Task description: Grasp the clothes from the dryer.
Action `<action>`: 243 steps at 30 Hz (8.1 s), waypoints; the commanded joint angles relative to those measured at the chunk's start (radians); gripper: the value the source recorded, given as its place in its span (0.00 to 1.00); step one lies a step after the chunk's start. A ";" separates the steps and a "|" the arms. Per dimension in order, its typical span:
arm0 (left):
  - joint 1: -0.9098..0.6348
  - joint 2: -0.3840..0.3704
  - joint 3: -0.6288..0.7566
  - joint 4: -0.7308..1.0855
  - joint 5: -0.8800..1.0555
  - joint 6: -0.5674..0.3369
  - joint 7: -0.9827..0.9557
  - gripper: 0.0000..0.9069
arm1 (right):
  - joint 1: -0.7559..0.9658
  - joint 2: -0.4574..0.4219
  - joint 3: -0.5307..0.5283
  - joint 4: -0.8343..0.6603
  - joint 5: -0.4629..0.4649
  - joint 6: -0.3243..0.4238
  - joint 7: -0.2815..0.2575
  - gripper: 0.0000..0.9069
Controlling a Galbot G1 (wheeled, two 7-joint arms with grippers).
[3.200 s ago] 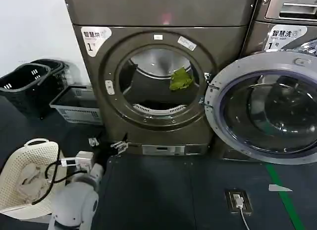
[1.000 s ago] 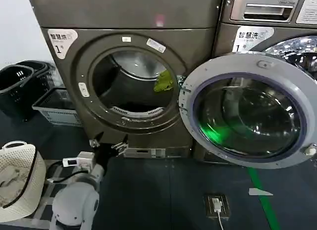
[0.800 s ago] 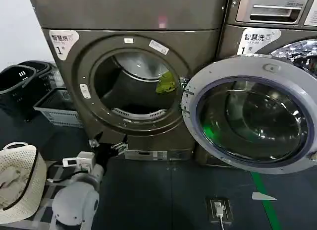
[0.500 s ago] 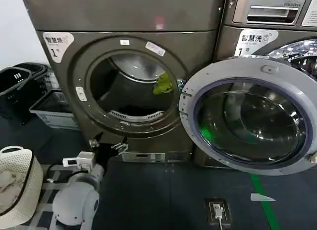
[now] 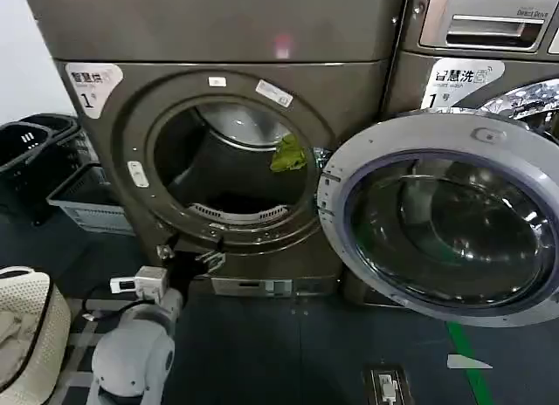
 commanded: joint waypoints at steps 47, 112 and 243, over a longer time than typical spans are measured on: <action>0.000 0.001 0.001 0.003 -0.013 0.049 -0.001 1.00 | 0.000 0.018 -0.002 -0.005 -0.004 0.004 -0.004 1.00; -0.461 -0.027 0.000 0.523 0.470 -0.069 0.399 1.00 | 0.014 0.045 -0.042 -0.006 -0.047 0.048 -0.015 1.00; -0.602 -0.083 0.072 0.694 0.098 -0.394 -0.024 0.00 | 0.031 0.093 -0.119 0.057 -0.061 0.093 -0.033 1.00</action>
